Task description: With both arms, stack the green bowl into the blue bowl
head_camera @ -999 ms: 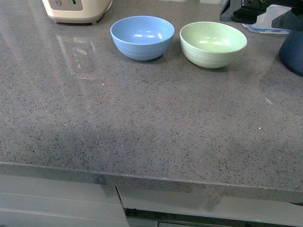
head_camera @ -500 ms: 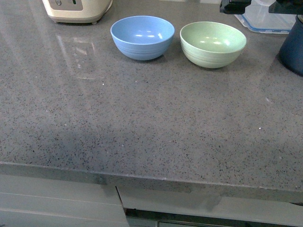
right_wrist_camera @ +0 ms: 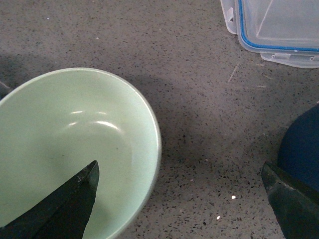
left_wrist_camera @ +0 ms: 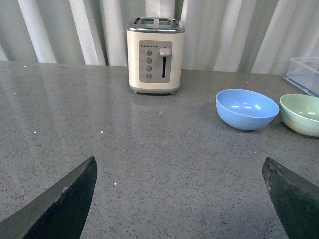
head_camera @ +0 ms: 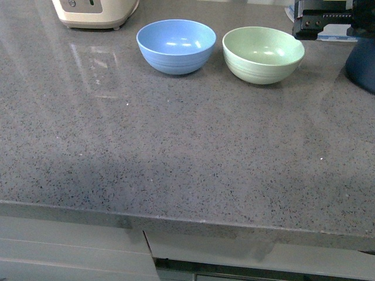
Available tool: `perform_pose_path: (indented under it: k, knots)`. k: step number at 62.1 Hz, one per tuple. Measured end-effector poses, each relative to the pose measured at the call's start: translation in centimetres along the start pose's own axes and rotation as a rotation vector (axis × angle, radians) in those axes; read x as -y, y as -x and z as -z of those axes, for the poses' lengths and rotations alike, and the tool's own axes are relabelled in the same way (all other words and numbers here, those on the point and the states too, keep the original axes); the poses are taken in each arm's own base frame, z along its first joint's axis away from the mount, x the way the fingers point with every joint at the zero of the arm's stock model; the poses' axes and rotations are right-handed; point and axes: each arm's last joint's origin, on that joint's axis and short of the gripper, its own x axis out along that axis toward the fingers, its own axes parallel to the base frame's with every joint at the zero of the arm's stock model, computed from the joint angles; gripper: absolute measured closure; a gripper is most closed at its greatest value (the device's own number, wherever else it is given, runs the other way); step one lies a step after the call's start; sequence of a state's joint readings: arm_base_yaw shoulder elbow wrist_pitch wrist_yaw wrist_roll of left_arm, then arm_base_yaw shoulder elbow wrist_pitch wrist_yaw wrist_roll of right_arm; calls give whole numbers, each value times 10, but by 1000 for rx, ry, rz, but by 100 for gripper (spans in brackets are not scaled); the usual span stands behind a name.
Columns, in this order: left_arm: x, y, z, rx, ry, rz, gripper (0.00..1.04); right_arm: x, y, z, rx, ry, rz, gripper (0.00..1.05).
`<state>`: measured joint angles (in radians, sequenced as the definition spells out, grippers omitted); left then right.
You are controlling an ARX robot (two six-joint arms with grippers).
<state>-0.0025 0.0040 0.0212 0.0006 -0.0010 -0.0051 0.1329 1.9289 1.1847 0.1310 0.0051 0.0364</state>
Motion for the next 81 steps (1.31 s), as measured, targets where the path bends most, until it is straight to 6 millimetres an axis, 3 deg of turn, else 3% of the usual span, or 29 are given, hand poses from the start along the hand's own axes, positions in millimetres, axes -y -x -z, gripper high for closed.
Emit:
perform_pose_path:
  k: [28,54,61,66,81]
  knots:
    - [0,0,0,0,0,0,7,-2,-25,22,-61,32,-16,10]
    - [0,0,0,0,0,0,7,-11,-42,11,-77,78,-32,10]
    - [0,0,0,0,0,0,7,-15,-46,13,-93,89,-35,25]
    - [0,0,0,0,0,0,7,-18,-49,17,-114,112,-30,43]
    - [0,0,0,0,0,0,7,-19,-50,16,-109,128,-16,77]
